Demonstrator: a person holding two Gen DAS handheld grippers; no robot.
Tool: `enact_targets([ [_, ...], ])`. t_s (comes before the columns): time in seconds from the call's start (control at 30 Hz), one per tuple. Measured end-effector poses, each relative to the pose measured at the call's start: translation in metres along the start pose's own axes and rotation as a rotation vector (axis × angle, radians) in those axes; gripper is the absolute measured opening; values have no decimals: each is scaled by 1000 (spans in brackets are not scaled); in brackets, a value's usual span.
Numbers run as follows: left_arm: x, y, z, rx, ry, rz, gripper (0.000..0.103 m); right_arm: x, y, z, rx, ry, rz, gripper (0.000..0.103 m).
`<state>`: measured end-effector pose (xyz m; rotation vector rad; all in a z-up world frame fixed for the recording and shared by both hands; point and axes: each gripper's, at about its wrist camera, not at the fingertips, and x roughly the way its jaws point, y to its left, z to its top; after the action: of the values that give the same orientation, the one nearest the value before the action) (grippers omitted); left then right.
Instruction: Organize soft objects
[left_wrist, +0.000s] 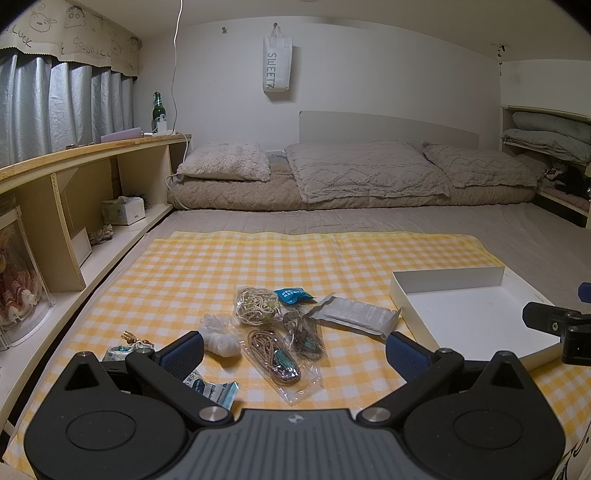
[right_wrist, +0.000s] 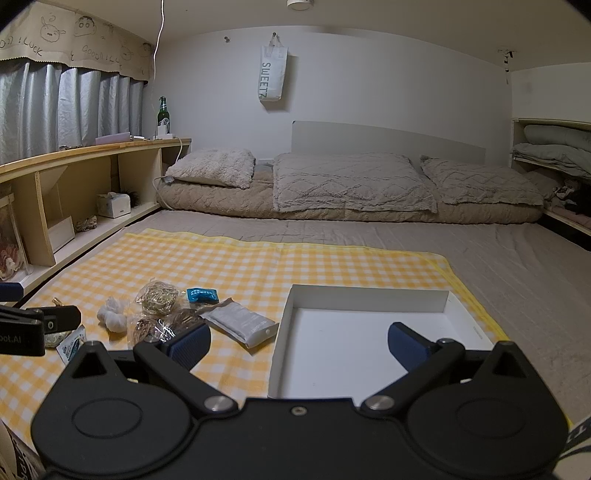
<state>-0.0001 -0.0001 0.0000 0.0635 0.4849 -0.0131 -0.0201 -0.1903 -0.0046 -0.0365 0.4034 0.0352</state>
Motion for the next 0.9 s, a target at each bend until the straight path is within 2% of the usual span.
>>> enact_targets([
  [0.9,-1,-3,0,-6,-4,-4,103,1,4,-3,-5,-3,8,103],
])
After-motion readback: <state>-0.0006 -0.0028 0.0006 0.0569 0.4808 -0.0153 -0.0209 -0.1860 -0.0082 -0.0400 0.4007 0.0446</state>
